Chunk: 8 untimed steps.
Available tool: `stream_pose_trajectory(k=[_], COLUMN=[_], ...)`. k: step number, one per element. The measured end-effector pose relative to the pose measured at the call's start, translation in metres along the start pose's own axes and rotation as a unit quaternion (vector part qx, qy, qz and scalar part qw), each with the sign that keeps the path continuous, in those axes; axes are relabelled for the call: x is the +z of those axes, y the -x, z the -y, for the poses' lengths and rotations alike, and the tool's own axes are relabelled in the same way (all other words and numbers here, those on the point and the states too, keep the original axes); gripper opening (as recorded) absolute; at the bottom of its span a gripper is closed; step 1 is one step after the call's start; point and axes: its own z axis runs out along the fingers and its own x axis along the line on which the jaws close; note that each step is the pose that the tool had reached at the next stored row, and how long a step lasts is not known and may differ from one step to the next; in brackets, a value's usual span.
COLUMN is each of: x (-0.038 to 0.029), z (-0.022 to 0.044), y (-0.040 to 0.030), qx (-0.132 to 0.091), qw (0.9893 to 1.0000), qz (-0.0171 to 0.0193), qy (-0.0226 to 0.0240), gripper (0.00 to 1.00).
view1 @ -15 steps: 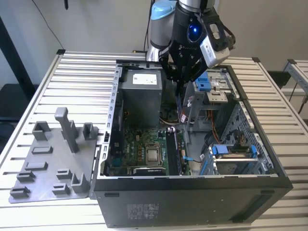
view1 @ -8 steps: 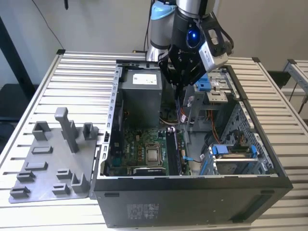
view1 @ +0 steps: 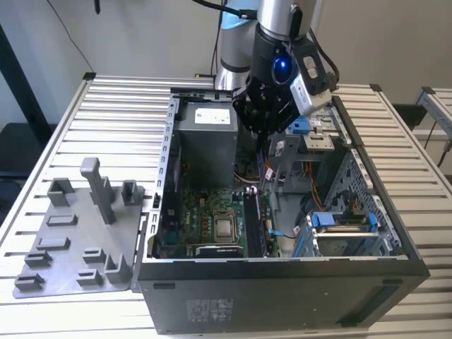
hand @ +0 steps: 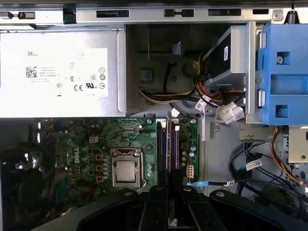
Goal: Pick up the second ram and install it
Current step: 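Insert the second ram into the second slot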
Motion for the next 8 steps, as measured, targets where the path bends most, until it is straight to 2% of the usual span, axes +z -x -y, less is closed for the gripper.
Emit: stream_pose_trajectory(k=[8], x=[0.0146], z=[0.0024], y=[0.0015], qx=[0.000], qw=[1.0000], qz=[-0.0003], qy=[0.0000], gripper=[0.14])
